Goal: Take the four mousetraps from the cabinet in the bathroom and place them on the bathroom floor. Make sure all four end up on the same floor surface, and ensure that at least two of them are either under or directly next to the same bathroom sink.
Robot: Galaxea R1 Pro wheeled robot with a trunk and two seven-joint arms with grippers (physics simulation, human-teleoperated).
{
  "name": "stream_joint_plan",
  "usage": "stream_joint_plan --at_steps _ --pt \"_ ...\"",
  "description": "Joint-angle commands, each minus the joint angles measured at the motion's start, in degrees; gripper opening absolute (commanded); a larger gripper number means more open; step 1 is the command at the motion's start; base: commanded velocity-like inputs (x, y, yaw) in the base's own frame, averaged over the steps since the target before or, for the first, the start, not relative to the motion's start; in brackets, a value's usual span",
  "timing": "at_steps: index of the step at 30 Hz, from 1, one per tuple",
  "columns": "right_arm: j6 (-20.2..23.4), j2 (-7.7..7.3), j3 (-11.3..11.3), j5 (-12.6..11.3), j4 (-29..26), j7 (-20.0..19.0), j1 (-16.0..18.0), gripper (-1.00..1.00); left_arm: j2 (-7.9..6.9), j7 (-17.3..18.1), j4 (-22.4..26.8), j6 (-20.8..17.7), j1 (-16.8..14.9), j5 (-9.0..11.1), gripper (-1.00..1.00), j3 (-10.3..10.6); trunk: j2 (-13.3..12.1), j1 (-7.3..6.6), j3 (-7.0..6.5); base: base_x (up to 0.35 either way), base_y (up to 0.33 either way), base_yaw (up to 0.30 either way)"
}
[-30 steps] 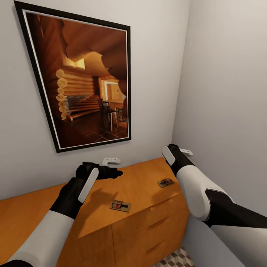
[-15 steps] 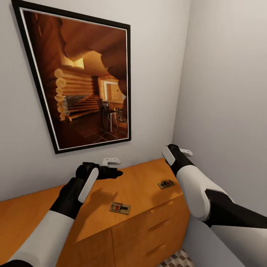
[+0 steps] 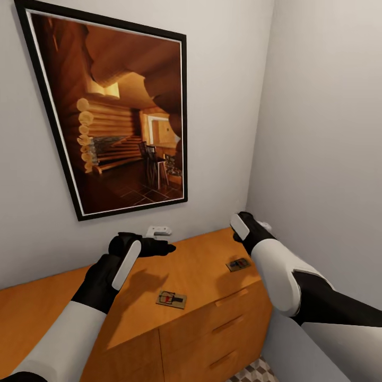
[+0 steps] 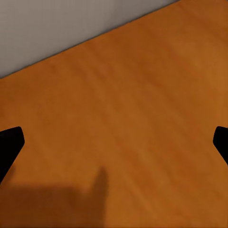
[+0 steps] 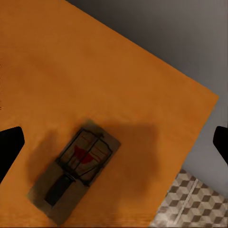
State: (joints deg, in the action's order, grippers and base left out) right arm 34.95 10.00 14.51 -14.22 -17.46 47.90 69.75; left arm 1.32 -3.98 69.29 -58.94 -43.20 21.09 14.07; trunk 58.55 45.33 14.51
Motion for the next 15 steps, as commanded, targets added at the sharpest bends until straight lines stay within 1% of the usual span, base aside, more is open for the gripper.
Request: stream_joint_plan --at_steps 1,4,5,6,11,15 --pt "0.05 0.0 -0.19 -1.38 0.61 0.4 0.04 1.0 0.0 -0.42 0.03 -0.21 -0.05 0.45 1.0 0.02 0.06 0.01 0.08 0.0 0.0 0.0" --pt "-0.63 0.0 -0.18 -3.98 2.18 0.42 0.05 1.0 -0.03 -0.42 0.0 -0.21 -0.05 0.44 1.0 0.01 0.06 0.01 0.08 0.0 0.0 0.0" --pt "-1.03 0.0 -0.18 -5.28 2.81 0.46 0.04 1.0 -0.04 -0.42 -0.01 -0.21 -0.05 0.44 1.0 0.0 0.06 0.01 0.08 0.0 0.0 0.0" --pt "-1.17 0.0 -0.18 -5.74 3.03 0.47 0.04 1.0 -0.03 -0.42 -0.02 -0.21 -0.05 0.44 1.0 0.0 0.06 0.01 0.08 0.0 0.0 0.0" --pt "-1.5 0.0 -0.18 -7.1 3.69 0.52 0.03 1.0 -0.03 -0.42 -0.03 -0.21 -0.05 0.44 1.0 0.0 0.06 0.01 0.08 0.0 0.0 0.0" --pt "-1.54 0.0 -0.2 -7.47 3.85 0.47 0.03 1.0 -0.01 -0.42 -0.03 -0.21 -0.05 0.41 1.0 0.01 0.06 0.01 0.08 0.0 0.0 0.0"
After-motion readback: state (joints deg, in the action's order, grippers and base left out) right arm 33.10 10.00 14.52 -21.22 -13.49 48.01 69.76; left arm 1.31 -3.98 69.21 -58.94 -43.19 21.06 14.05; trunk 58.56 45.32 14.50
